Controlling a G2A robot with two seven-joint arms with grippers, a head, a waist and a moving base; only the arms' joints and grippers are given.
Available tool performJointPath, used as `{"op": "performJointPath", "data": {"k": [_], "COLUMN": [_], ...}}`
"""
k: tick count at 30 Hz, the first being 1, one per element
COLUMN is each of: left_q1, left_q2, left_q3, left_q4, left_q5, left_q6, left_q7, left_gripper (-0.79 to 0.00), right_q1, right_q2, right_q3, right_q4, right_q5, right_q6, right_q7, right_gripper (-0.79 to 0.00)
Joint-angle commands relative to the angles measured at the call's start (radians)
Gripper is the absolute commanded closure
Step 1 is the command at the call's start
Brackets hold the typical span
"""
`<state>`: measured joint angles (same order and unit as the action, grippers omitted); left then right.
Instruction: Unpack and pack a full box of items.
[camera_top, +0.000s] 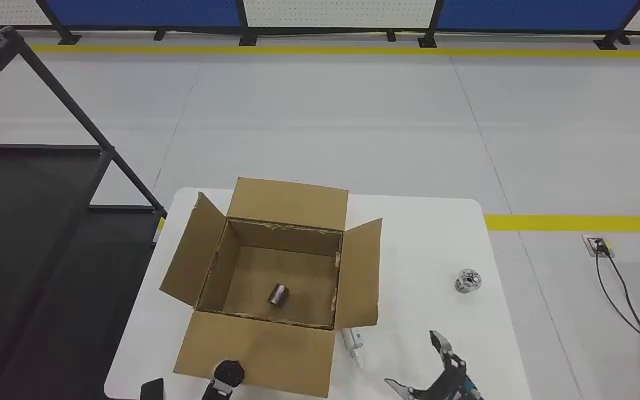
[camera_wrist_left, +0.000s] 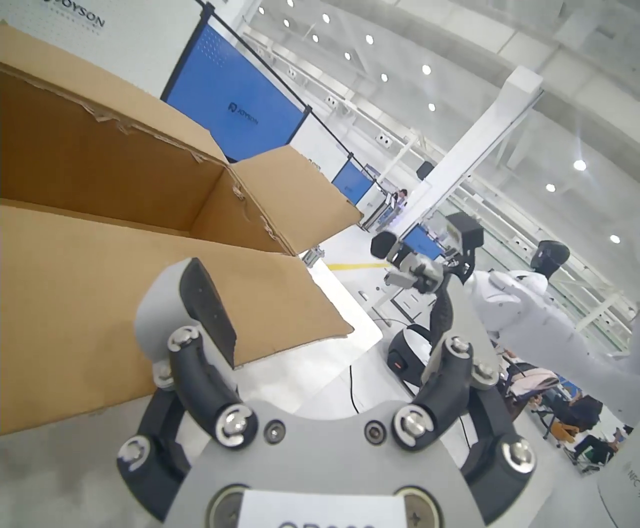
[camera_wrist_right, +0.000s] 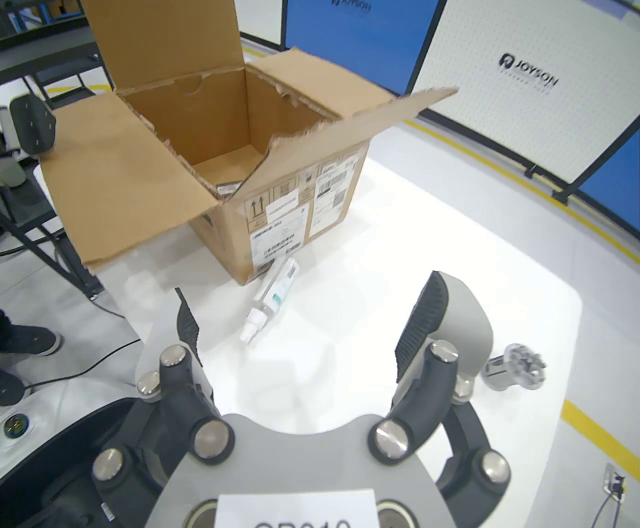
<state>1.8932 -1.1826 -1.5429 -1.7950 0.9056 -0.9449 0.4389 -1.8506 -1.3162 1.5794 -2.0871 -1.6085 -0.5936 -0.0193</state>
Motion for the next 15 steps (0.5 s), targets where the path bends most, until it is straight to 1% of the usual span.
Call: {"op": "performJointPath", "data": {"k": [1,6,8,12,15], "left_q1": [0.017,0.087,0.123,0.174,0.194], "left_q2": [-0.003,-0.009,-0.011,-0.014,-0.015], "left_q3": [-0.009,-0.054,-0.07,-0.108,-0.143], "left_q4": [-0.013,-0.068,-0.076,-0.075,-0.06], "left_q5": [0.035,0.146,0.197,0.311,0.31], "left_q6": [0.001,0.004,0.009,0.062,0.111], "left_q7": [0.07,0.255,0.331,0.474,0.547], "left_gripper": [-0.785,-0.785,-0.785,-0.785,-0.785], "right_q1": [0.03,0.043,0.043,0.049,0.107], "right_q2": [0.004,0.004,0.004,0.003,0.002], "right_q3": [-0.006,-0.009,-0.009,-0.013,-0.074], "right_q4": [0.047,0.06,0.06,0.06,0.099], "right_q5": [0.018,0.031,0.031,0.031,-0.009], "right_q6": [-0.046,-0.043,-0.043,-0.036,-0.012], "right_q7": [0.023,0.034,0.034,0.033,0.061], "right_gripper": [-0.785,-0.785,-0.785,-0.785,-0.785]}}
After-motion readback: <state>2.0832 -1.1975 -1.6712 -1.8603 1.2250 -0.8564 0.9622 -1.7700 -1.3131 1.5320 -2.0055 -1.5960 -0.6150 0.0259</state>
